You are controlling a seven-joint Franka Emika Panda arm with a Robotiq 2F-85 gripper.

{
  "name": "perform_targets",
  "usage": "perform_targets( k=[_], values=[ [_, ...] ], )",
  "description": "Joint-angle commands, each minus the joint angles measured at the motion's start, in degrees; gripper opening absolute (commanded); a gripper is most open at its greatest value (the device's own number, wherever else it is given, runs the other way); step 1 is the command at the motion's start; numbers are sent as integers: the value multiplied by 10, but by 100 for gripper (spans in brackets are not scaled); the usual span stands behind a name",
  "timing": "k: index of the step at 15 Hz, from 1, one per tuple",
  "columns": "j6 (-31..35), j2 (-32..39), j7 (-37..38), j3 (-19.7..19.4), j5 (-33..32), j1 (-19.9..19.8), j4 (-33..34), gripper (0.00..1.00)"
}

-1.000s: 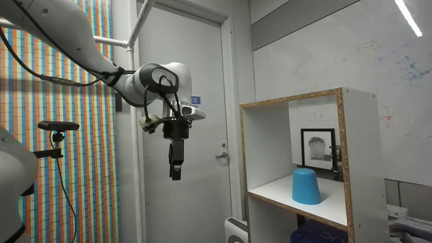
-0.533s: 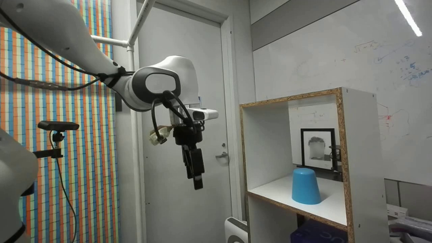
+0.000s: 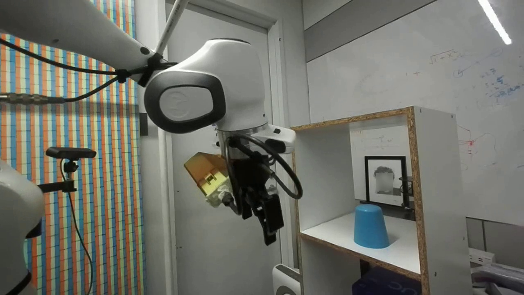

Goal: Put the blue cup on top of the shelf.

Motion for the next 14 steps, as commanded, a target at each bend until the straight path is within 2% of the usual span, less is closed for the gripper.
perform_targets(
  k=[1,4,6,10,14],
  values=[
    [59,40,-57,-18,22,-3,25,100],
    [151,85,-58,-25,25,-1,31,100],
    [227,119,-60,-39,51,14,37,100],
    [332,183,-80,-90,158,90,72,100],
    [353,231,-110,-143,270,179,137,100]
  ],
)
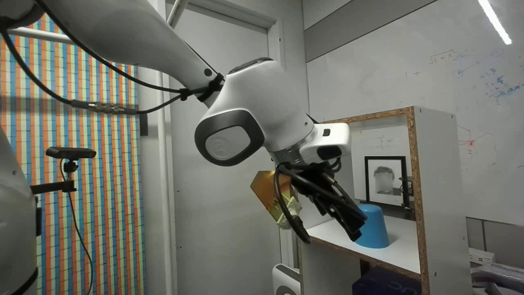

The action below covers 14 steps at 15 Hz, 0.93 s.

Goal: Put the blue cup on top of the shelf.

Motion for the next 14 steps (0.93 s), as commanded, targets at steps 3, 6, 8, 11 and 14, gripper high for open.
perform_targets(
  k=[3,6,8,11,14],
  values=[
    [-4,80,-56,-62,141,103,108,100],
    [-11,127,-92,-79,209,128,151,100],
    [-23,159,-117,-81,257,132,175,100],
    [-46,210,-159,-69,328,120,210,100],
    [-68,257,-198,-57,395,106,246,100]
  ],
)
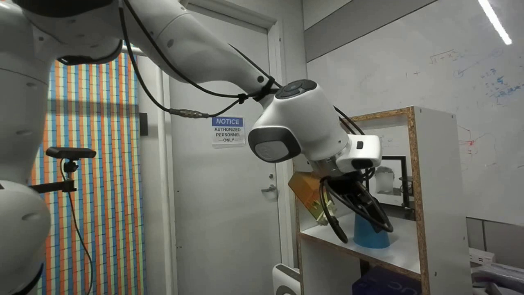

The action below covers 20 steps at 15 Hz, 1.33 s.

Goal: Put the blue cup on top of the shelf.

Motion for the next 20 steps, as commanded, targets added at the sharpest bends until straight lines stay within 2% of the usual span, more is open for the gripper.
perform_targets(
  k=[1,5,6,7,9,10,18,20],
  values=[
    [-29,72,-53,13,80,-18,67,100],
    [-45,121,-78,23,121,-32,105,100],
    [-47,128,-78,24,121,-33,108,75],
    [-48,133,-83,25,120,-35,111,73],
    [-46,135,-89,24,119,-37,111,56],
    [-44,133,-93,24,118,-37,110,51],
    [-30,86,-103,22,113,-21,59,44],
    [-27,60,-103,23,112,-13,31,34]
  ],
)
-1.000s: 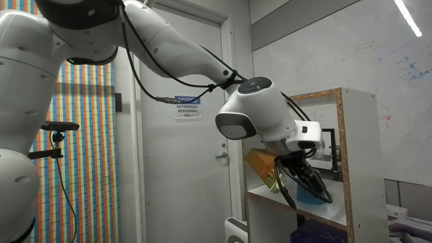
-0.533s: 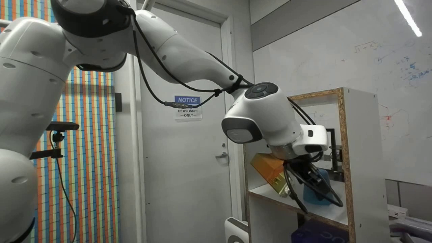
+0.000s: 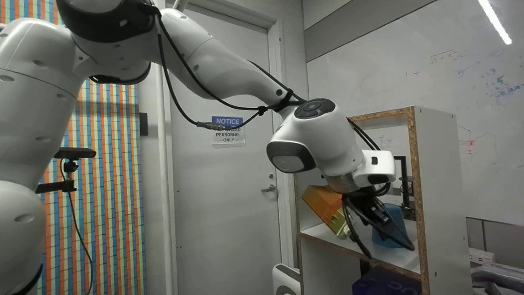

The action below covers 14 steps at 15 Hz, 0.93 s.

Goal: Put the blue cup on top of the shelf.

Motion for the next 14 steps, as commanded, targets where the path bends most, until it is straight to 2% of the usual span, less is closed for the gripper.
perform_targets(
  k=[1,3,4,5,7,11,13,14],
  values=[
    [10,-55,-12,4,7,17,-62,21],
    [15,-76,-6,4,4,28,-94,1],
    [17,-87,-3,4,2,32,-108,45],
    [24,-97,-2,5,2,37,-118,41],
    [39,-115,-7,5,-13,47,-140,47],
    [136,-130,-22,8,-57,71,-181,77],
    [201,-128,-41,14,-55,82,-201,94],
    [236,-128,-60,20,-44,86,-207,99]
  ],
)
